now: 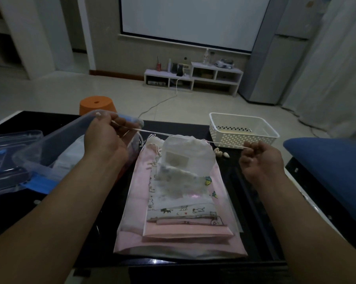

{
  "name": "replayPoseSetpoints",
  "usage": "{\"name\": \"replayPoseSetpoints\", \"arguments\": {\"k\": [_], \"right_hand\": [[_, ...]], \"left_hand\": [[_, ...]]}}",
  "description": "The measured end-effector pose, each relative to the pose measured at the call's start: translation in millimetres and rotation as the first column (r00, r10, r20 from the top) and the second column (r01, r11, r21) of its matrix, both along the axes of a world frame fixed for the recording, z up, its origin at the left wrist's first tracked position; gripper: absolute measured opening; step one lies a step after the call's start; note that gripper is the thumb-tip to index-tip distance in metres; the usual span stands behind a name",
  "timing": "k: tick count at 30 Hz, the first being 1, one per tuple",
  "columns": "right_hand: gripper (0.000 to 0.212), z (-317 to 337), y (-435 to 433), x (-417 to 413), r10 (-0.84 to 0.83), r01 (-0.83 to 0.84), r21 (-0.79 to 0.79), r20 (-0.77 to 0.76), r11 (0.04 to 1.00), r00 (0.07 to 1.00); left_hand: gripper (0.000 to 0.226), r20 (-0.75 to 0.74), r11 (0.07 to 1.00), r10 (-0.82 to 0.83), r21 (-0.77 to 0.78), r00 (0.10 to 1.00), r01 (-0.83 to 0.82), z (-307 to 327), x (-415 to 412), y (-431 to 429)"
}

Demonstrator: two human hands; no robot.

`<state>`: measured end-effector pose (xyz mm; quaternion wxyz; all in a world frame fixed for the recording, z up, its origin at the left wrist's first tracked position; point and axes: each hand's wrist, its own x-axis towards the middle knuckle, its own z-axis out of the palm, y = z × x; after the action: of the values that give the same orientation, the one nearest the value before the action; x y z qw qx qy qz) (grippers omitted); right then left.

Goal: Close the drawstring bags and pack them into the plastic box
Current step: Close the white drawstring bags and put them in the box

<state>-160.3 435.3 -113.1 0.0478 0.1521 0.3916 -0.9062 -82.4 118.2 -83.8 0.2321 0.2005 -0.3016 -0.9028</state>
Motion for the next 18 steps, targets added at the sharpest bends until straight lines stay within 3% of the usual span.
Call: {"name": "replayPoseSetpoints", "arguments": {"k": [3, 9, 12, 14, 16, 18], "right_hand": [[0.033, 2, 1, 1, 0.039, -0.038, 0.025, -0.035, 0.999, 0.999], [0.035, 33, 8, 11, 0.280, -0.284, 0.016, -0.214, 0.959, 0.936], [0.035, 47, 7, 14, 0.377, -0.442, -0.128, -0.349, 0.888, 0.858], [0.034, 44, -4, 12, 0.380, -0.447, -0.145, -0.341, 0.883, 0.860], [0.038, 34, -18, 8, 0.338, -0.337, 0.045, -0.230, 0.940, 0.913], [0.042, 23, -31, 5, 0.308, -0.259, 0.283, -0.146, 0.924, 0.940]], "left_hand": [[0.026, -0.024, 0.996, 0.028, -0.082, 0.999, -0.030, 7, 4, 5], [0.029, -0.130, 0.931, -0.017, -0.363, 0.991, -0.032, 34, 20, 1], [0.029, -0.219, 0.955, -0.069, -0.296, 0.973, 0.001, 53, 25, -4], [0.029, -0.244, 0.975, -0.098, -0.217, 0.965, 0.044, 57, 21, -3], [0.028, -0.168, 0.963, -0.145, -0.250, 0.975, 0.100, 46, 14, 1], [0.027, -0.044, 0.914, -0.210, -0.364, 0.977, 0.180, 28, 9, 9]]}}
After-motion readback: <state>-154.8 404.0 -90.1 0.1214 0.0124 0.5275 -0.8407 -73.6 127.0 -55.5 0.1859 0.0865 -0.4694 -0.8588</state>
